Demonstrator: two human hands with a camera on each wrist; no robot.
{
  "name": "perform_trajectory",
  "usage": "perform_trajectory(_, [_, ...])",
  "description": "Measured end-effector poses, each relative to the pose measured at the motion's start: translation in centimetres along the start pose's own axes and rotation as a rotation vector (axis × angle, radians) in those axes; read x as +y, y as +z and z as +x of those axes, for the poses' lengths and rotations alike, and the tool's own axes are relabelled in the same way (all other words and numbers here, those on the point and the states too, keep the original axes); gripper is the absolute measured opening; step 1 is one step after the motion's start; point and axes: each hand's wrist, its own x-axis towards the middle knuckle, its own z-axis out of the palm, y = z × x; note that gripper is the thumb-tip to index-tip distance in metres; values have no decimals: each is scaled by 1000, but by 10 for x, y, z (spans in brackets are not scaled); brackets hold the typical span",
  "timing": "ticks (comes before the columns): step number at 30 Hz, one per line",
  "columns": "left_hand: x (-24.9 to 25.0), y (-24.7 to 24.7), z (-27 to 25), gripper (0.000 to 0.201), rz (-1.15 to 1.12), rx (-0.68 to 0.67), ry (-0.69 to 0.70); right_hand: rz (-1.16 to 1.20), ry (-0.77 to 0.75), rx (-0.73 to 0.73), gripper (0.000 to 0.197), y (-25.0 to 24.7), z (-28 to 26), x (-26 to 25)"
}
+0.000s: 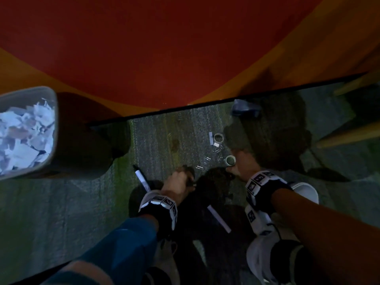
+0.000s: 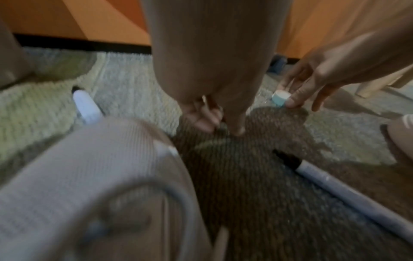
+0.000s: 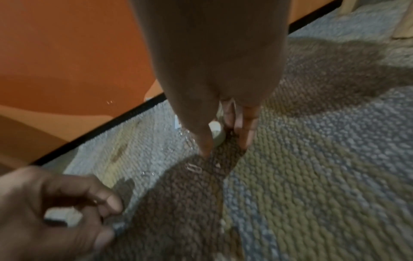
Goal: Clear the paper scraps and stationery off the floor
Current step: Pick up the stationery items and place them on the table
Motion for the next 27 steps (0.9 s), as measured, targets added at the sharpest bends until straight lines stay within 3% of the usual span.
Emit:
perform_trajectory(8, [-5, 7, 3, 7, 23, 1, 89, 119, -50, 50, 41, -4, -3, 3])
perform_trajectory(13, [9, -11, 4, 15, -226, 127, 32, 224, -71, 49, 21, -38, -19, -8])
perform_trajectory(17, [49, -61, -3, 22, -327, 236, 36, 273, -129, 100, 20, -85, -39, -18])
perform_trajectory(21, [88, -117, -15, 7, -310, 327, 116, 306, -210, 164, 23, -138, -66, -27])
perform_trajectory(24, [133, -162, -33, 14, -354, 305, 174, 336, -273, 222, 23, -185, -95, -34])
perform_trajectory(27, [194, -213, -63, 8, -361, 398, 290, 329, -233, 262, 25, -244, -135, -37])
